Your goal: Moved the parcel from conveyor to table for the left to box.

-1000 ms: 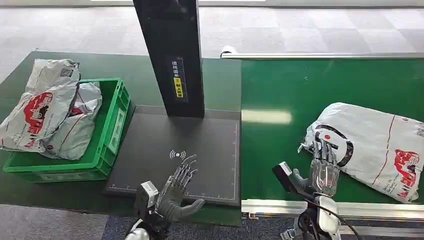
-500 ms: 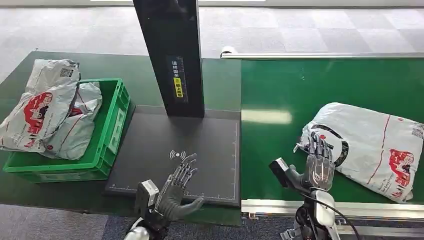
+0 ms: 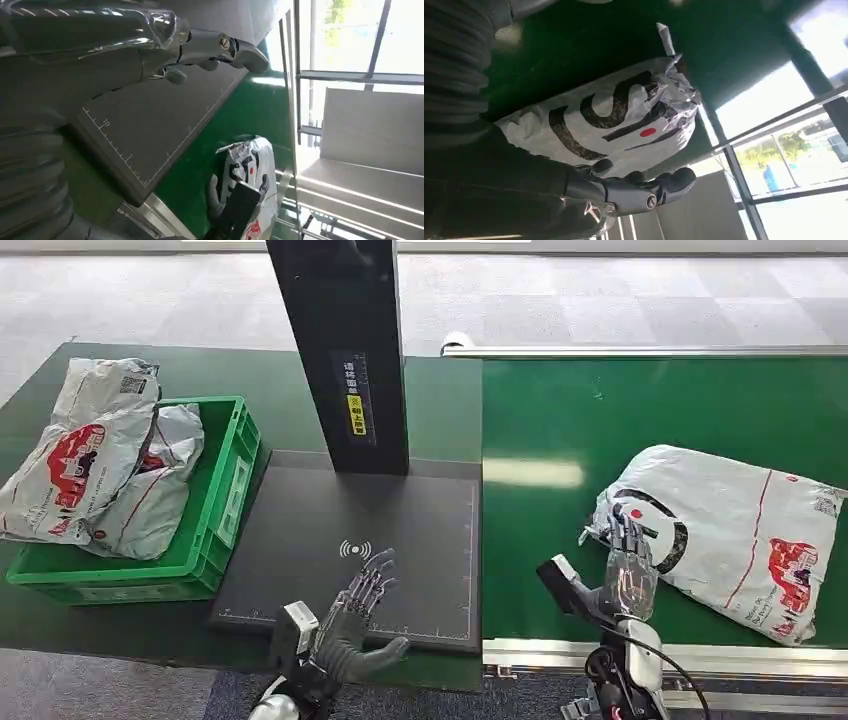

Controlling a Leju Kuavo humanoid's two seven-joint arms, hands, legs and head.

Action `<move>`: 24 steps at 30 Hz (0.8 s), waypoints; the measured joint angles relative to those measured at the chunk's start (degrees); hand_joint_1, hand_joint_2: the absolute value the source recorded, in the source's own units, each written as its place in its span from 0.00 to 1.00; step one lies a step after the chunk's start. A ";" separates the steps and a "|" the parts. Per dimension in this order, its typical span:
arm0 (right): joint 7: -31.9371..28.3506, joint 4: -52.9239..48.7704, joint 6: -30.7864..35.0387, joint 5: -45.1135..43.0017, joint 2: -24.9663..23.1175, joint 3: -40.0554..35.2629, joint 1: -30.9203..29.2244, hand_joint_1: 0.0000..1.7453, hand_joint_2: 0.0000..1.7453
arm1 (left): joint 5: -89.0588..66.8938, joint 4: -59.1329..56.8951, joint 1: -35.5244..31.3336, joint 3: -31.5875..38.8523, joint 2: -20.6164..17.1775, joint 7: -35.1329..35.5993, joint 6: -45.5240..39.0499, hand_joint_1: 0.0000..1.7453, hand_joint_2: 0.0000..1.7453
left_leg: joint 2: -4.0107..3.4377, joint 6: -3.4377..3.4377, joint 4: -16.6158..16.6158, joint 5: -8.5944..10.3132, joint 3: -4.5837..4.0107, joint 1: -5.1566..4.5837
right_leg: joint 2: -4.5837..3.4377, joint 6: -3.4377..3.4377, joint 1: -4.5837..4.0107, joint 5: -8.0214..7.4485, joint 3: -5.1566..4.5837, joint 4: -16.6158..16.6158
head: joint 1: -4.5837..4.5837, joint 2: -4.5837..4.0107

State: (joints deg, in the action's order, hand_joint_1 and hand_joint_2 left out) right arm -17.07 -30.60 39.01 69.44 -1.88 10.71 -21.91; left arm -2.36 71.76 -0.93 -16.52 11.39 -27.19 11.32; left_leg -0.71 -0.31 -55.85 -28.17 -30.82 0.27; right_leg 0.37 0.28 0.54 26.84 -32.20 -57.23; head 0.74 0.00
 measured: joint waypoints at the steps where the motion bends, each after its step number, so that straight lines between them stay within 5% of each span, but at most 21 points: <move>1: 0.00 0.30 0.00 0.00 -0.13 0.00 -0.15 0.00 1.00 | -0.02 0.00 0.00 -0.02 0.00 0.00 0.00 0.00 1.00 | 0.00 0.00 0.00 0.00 0.00 0.00 | 0.00 0.00 0.00 0.00 0.00 0.00 | -0.02 0.00; 24: 1.99 2.60 0.09 -1.03 0.24 0.13 -0.47 0.00 1.00 | -0.04 -0.37 -0.01 0.09 0.00 0.00 -0.35 0.00 1.00 | 0.00 0.00 0.00 0.00 0.01 0.00 | 0.00 0.00 0.00 0.00 0.00 0.00 | -0.02 0.00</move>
State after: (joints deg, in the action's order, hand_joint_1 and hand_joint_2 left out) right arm -15.08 -28.00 39.10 68.41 -1.64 10.84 -22.37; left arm -2.40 71.38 -0.94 -16.44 11.39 -27.19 10.97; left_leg -0.71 -0.31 -55.86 -28.17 -30.81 0.26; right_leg 0.38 0.28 0.54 26.84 -32.20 -57.23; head 0.72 0.00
